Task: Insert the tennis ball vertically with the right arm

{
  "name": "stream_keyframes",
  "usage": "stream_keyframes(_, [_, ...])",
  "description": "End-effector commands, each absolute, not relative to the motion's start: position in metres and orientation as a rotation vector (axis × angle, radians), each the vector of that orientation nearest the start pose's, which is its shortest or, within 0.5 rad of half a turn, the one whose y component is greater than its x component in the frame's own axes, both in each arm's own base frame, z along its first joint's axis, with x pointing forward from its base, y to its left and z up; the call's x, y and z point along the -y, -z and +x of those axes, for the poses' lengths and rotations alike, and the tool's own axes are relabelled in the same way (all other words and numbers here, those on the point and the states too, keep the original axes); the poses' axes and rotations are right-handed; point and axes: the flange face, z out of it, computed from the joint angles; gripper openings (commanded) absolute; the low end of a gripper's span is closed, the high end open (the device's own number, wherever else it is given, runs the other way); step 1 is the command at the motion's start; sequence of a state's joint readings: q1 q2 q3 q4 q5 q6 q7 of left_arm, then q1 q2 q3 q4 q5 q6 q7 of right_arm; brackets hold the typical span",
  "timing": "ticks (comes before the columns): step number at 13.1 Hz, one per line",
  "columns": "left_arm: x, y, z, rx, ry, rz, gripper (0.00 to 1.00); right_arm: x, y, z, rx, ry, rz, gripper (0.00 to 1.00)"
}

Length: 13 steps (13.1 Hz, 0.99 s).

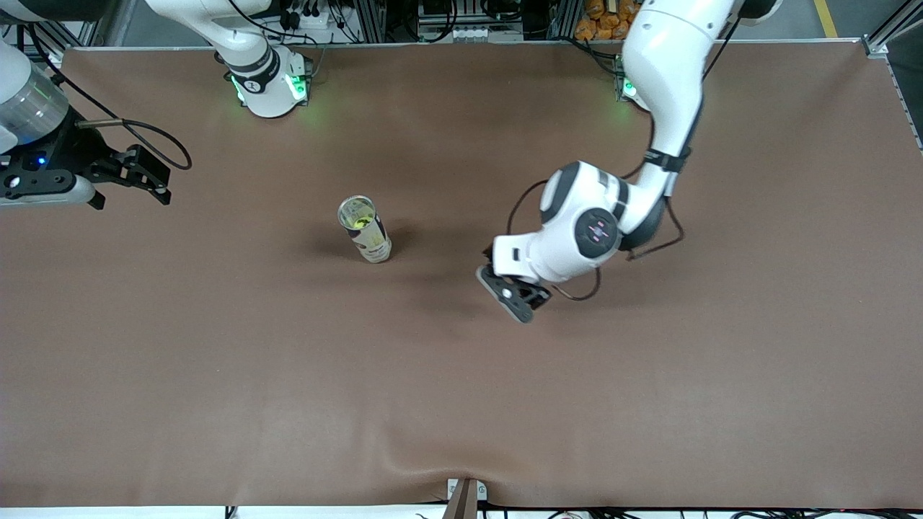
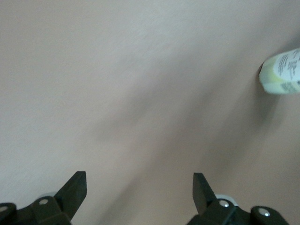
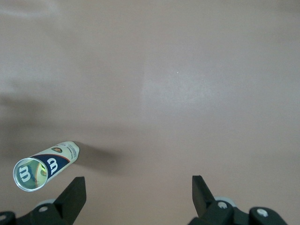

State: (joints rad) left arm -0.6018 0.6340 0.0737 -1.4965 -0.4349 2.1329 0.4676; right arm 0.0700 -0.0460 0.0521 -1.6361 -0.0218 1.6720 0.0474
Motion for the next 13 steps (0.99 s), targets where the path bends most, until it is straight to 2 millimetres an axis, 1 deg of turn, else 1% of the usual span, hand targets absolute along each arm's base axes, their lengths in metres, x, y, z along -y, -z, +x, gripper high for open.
stream_keyframes(1, [0.34, -0.339, 0.622, -1.196, -0.103, -3.221, 1.0, -0.05, -0.629, 0.556, 0.099, 0.13, -3.155, 1.0])
stream_keyframes(2, [0.318, -0.345, 0.627, -1.155, -0.161, -3.223, 1.0, -0.046, -0.633, 0.559, 0.089, 0.147, -3.155, 1.0])
stream_keyframes(3, [0.297, -0.358, 0.631, -1.111, -0.201, -3.229, 1.0, -0.038, -0.639, 0.565, 0.065, 0.169, -3.157, 1.0])
stream_keyframes(4, [0.278, -0.366, 0.636, -1.069, -0.214, -3.228, 1.0, -0.035, -0.646, 0.565, 0.052, 0.188, -3.155, 1.0])
stream_keyframes(5, [0.262, -0.381, 0.635, -1.037, -0.248, -3.217, 1.0, -0.026, -0.653, 0.564, 0.03, 0.207, -3.155, 1.0])
stream_keyframes(6, [0.24, -0.387, 0.637, -0.972, -0.293, -3.209, 1.0, -0.018, -0.661, 0.563, 0.008, 0.222, -3.156, 1.0])
stream_keyframes(7, [0.228, -0.401, 0.635, -0.899, -0.325, -3.208, 1.0, -0.017, -0.671, 0.562, 0.002, 0.251, -3.155, 1.0])
stream_keyframes(8, [0.217, -0.418, 0.631, -0.818, -0.346, -3.184, 1.0, -0.016, -0.676, 0.561, -0.001, 0.261, -3.154, 1.0])
stream_keyframes(9, [0.209, -0.444, 0.626, -0.781, -0.306, -3.165, 1.0, -0.014, -0.676, 0.56, -0.003, 0.244, -3.158, 1.0])
stream_keyframes(10, [0.195, -0.463, 0.624, -0.715, -0.295, -3.178, 1.0, -0.014, -0.674, 0.559, -0.004, 0.219, -3.166, 1.0])
stream_keyframes(11, [0.175, -0.47, 0.62, -0.607, -0.368, -3.196, 1.0, -0.017, -0.673, 0.558, -0.002, 0.213, -3.181, 1.0])
stream_keyframes(12, [0.159, -0.485, 0.616, -0.537, -0.382, -3.197, 1.0, -0.017, -0.673, 0.558, -0.01, 0.213, -3.181, 1.0])
stream_keyframes(13, [0.148, -0.504, 0.612, -0.5, -0.361, -3.191, 1.0, -0.018, -0.673, 0.558, -0.01, 0.211, -3.179, 1.0])
